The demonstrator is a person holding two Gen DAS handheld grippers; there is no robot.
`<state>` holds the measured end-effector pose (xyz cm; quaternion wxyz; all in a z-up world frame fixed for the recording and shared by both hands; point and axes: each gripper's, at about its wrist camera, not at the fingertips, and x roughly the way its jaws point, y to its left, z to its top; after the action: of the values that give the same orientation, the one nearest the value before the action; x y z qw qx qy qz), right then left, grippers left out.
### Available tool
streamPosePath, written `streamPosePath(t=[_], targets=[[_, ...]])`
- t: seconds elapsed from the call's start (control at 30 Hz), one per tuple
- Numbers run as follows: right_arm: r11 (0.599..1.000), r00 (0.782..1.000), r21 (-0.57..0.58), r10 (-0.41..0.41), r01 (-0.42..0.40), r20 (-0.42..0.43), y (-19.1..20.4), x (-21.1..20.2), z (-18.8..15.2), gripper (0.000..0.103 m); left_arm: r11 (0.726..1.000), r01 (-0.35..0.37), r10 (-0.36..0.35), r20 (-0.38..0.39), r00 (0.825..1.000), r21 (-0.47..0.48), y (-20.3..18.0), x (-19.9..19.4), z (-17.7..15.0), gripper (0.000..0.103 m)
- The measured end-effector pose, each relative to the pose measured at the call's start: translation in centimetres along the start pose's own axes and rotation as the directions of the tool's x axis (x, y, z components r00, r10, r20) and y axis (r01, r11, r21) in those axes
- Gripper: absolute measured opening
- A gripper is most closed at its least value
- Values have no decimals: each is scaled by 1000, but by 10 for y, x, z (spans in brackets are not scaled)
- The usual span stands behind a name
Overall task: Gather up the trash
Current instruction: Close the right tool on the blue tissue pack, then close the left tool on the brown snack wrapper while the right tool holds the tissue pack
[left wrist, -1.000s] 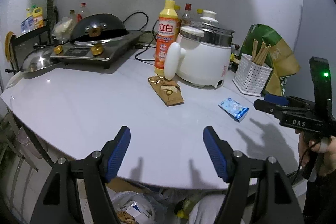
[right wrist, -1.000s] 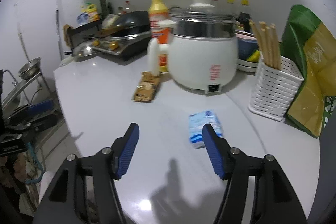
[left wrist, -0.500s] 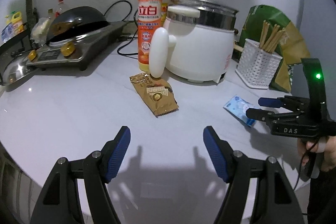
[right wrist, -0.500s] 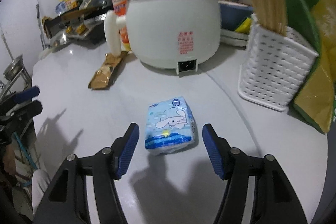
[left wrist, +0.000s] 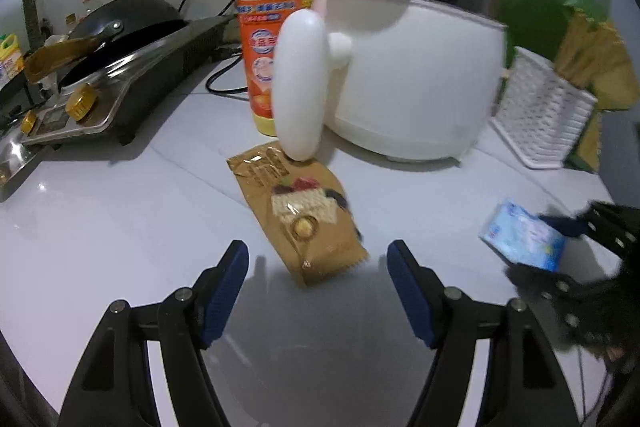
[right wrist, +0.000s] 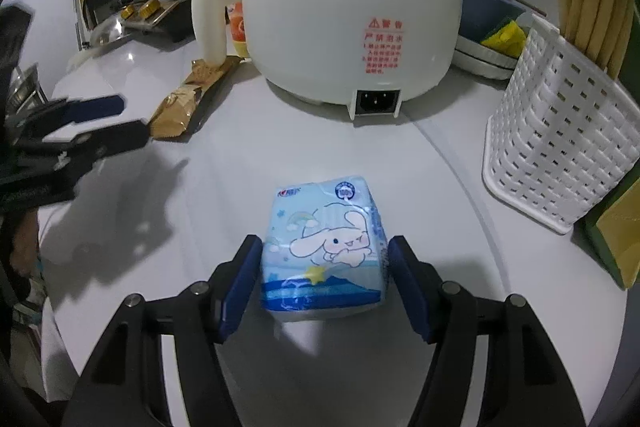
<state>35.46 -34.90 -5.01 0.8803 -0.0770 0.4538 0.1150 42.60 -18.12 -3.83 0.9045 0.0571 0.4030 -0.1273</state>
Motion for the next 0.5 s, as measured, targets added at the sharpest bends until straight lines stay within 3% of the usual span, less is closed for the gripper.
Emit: streamPosePath(t=[0.17,0.3,0.5], targets=[[1000,1000,-20,16,-15,9,2,1,1,48,1000,-6,6,-24,1000,-5,-2,19,11,72],[1000,999,-6,24,-23,24,-3,0,1,34,1000,-15,16,-42,999,14,-4,32,17,72],[999,998,13,39,-40,50,-9,-5,0,27,1000,8,-6,-71,997,30,2,44,16,72]])
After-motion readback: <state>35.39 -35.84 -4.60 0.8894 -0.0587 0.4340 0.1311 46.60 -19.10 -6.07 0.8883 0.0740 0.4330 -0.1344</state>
